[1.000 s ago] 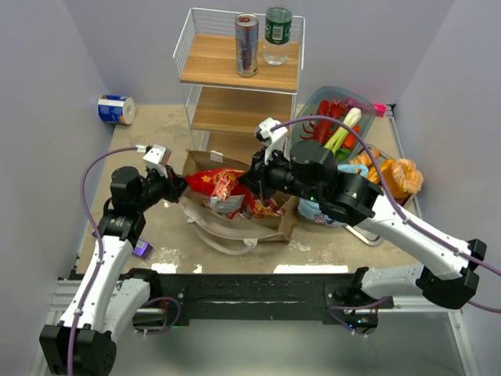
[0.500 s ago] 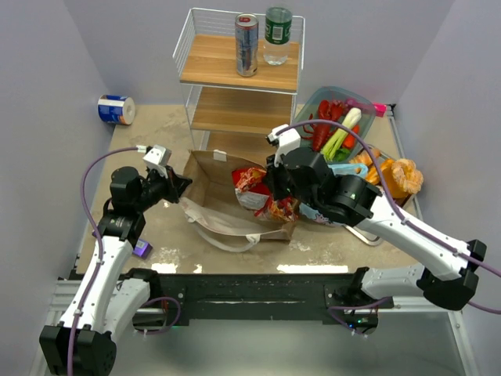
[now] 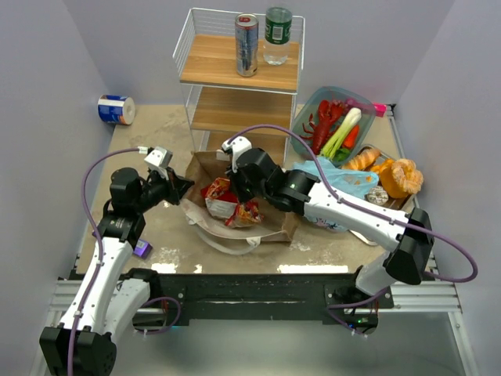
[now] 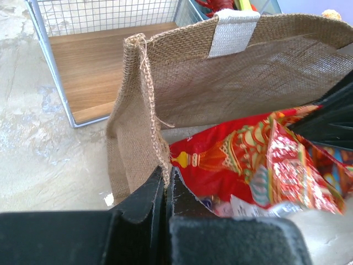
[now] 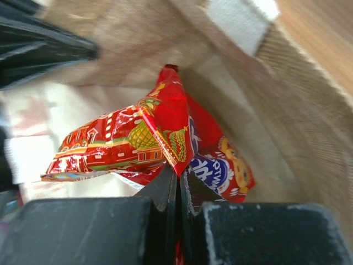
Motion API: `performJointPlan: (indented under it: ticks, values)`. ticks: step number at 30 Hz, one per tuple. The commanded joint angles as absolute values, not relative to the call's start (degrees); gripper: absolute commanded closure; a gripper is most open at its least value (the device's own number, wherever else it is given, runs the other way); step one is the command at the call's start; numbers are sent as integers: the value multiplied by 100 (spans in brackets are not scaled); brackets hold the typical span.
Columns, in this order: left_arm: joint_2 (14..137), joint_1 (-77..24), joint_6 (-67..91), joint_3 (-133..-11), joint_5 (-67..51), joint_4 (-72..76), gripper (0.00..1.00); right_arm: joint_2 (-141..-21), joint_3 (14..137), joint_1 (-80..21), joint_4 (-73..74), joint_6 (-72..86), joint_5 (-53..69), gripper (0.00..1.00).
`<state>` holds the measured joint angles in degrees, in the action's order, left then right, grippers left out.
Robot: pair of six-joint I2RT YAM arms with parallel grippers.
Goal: Place the mixed food into the grocery bags and tie them
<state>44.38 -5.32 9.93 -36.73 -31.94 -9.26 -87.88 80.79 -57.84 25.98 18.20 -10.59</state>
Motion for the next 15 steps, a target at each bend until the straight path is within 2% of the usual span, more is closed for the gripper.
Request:
performJointPlan:
  ticks: [1, 4, 5, 10, 12, 15]
  values:
    - [4324, -536, 1046, -3630, -3367, -694, 100, -8639, 8333, -5730, 2328, 1529, -2414, 100]
    - [4333, -536, 1064, -3630, -3348, -703, 100, -8552, 8157, -5730, 2847, 1521, -3250, 98]
    - [4342, -536, 1072, -3630, -3375, -694, 100, -8500, 8113, -5730, 2978, 1494, -3339, 87]
    - [4351, -536, 1090, -3630, -3463, -677, 100, -8218, 8006, -5739, 2997, 1319, -3042, 54]
    - [4351, -536, 1090, -3630, -3463, -677, 100, -8183, 8120, -5774, 3067, 1213, -2857, 37]
    - [4368, -536, 1099, -3621, -3463, -677, 100, -8112, 8296, -5836, 3190, 1125, -2480, 29]
